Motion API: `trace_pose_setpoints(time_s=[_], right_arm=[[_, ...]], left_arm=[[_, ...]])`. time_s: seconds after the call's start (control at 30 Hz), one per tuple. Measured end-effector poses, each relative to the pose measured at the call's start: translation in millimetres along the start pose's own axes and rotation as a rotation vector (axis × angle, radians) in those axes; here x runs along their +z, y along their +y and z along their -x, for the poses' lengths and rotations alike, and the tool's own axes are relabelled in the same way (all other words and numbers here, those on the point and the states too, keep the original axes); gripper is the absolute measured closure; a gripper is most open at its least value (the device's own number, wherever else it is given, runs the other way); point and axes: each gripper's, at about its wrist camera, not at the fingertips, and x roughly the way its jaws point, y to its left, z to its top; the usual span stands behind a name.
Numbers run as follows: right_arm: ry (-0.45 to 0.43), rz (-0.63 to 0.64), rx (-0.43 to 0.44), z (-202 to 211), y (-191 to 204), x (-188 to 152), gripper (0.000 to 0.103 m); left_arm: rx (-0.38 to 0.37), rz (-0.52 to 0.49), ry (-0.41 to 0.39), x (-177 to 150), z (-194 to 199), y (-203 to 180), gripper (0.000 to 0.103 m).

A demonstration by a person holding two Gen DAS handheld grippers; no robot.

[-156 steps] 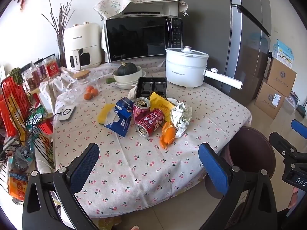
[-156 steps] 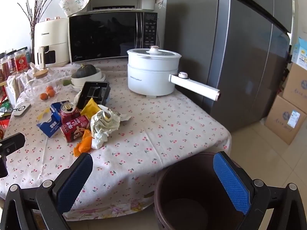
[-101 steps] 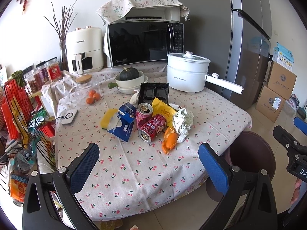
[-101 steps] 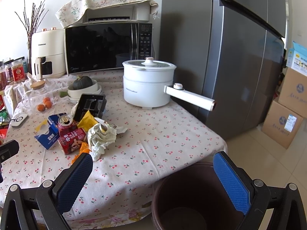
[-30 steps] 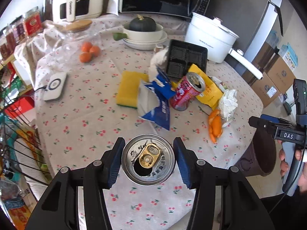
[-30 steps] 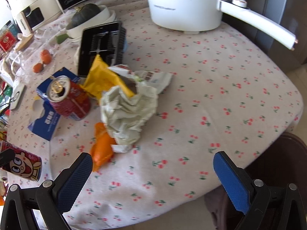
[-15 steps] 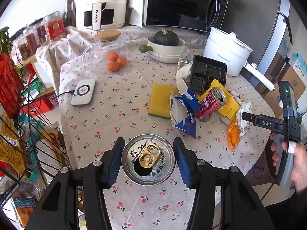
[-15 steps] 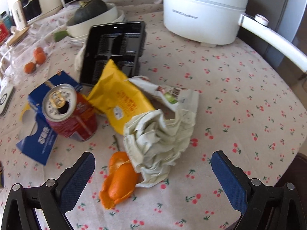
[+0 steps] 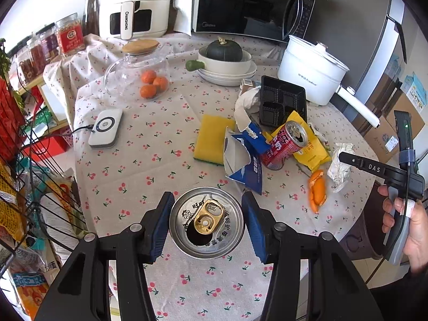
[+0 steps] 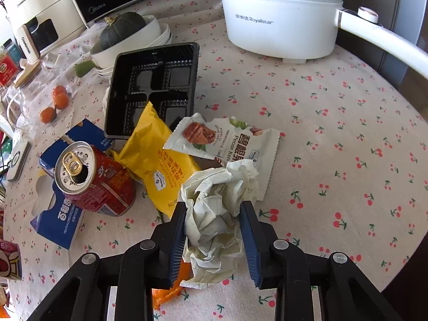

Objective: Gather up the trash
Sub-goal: 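Grasp the crumpled white paper with the right gripper and lift it, then carry the paper and can over the bin and open both grippers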

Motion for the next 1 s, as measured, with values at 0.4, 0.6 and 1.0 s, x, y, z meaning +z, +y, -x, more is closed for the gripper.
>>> trace_pose_setpoints(time_s=[0.4,0.6,1.0], right_arm=[[-0.033,-0.032,0.035,57.3,-50.6,-7.0,0.079],[-0.031,-0.095,0.033,76.8,-91.1,-14.1,0.079],[0.012,-0.135,-0.045,111.1,-170.1,-50.9,0.079]], left_arm=[[-0.055,-0.061,0.005,2.4,-4.0,-53.4,0.048],[-0.088,-0.081,0.012,4.4,-9.4,-81.7,0.048],[-0.180,-0.177,0.023,5.3,-18.1,-169.5,0.048]])
